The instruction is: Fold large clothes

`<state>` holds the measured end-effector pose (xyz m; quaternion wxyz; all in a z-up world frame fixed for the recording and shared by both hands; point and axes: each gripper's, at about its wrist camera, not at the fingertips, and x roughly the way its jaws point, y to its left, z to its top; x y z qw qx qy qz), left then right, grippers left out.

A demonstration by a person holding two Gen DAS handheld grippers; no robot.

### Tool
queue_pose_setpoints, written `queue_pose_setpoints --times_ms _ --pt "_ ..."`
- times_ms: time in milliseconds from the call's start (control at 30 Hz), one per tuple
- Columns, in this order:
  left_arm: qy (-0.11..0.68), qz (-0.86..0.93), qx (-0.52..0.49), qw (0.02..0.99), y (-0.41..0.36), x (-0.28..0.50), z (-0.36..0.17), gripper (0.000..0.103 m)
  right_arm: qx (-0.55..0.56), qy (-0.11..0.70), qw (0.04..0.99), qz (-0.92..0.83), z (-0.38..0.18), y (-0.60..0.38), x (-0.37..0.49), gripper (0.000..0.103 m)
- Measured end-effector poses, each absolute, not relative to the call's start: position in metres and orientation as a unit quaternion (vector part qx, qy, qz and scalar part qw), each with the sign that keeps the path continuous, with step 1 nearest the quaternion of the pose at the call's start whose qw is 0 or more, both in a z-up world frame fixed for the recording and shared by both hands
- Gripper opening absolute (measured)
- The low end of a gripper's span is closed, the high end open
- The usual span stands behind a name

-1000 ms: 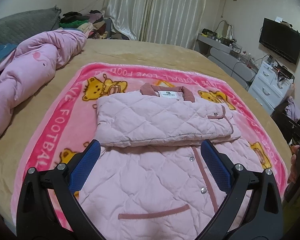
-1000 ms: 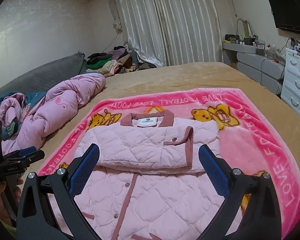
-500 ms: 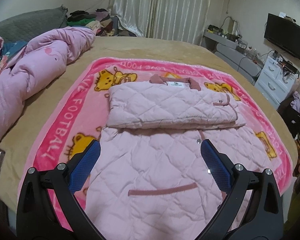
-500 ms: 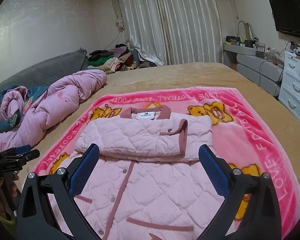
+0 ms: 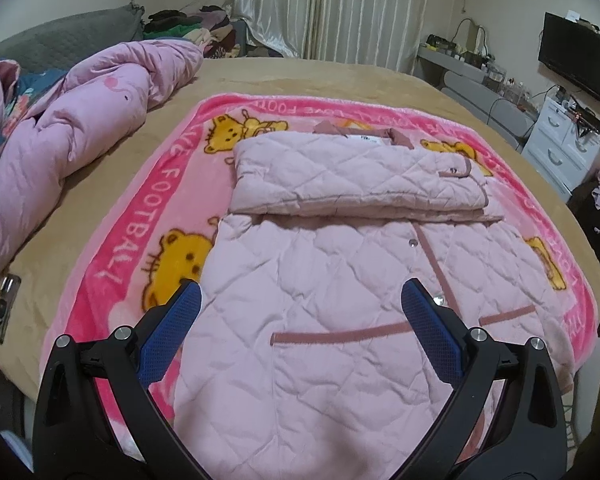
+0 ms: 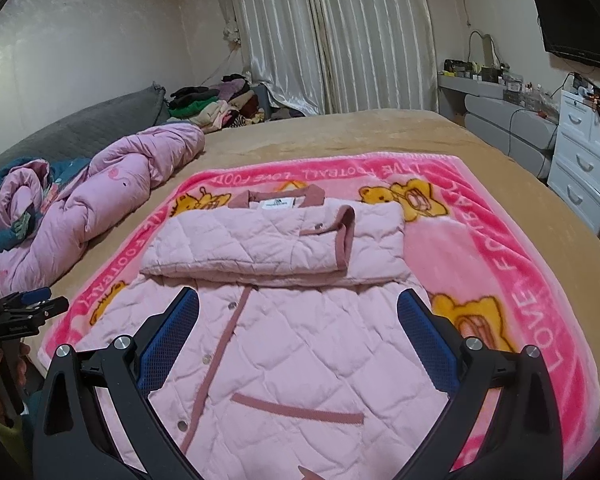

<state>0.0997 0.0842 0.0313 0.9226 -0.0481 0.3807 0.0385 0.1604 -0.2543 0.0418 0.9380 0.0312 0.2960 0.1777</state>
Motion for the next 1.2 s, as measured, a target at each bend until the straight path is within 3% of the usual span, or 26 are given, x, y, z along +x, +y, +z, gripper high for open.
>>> queue_pose_setpoints --times_ms 1200 --pt "0.457 0.085 -0.063 0.883 0.123 0.048 -0.041 0.094 0.012 0.389 0.908 0.155 -0.036 -0.285 0.142 0.099"
